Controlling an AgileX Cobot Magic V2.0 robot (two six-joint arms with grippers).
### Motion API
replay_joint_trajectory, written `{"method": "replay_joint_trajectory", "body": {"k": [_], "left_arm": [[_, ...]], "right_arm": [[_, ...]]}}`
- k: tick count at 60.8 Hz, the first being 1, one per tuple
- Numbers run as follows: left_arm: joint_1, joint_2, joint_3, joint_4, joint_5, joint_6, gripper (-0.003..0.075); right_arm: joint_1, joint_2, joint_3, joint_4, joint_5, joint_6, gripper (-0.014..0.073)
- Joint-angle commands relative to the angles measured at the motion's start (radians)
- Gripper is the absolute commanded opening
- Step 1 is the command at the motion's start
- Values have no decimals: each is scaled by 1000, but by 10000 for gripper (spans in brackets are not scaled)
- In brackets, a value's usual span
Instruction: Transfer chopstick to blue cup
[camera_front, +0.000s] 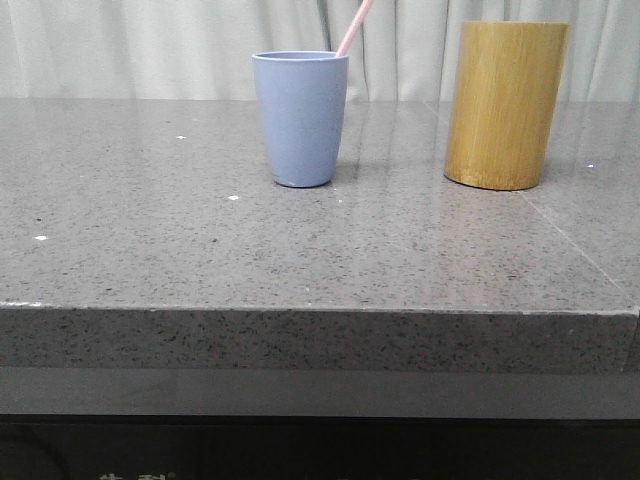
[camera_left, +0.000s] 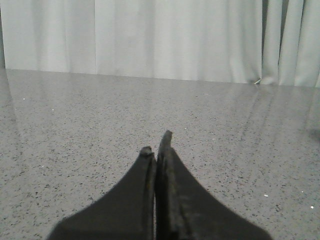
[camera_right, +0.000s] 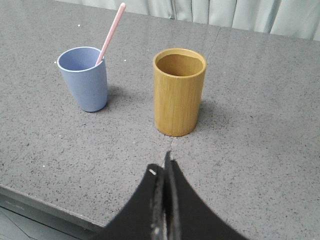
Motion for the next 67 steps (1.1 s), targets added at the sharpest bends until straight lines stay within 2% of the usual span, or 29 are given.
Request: {"method": "replay_joint_trajectory", "body": {"k": [1, 59, 67], "left_arm": [[-2, -25, 9, -1, -79, -9, -19], [-21, -25, 9, -1, -79, -9, -19], [-21, -25, 9, -1, -79, -9, -19]], "right_arm": [[-6, 9, -23, -1, -74, -3, -67], [-6, 9, -23, -1, -74, -3, -67], [-33, -27, 41, -23, -147, -3, -67]]}}
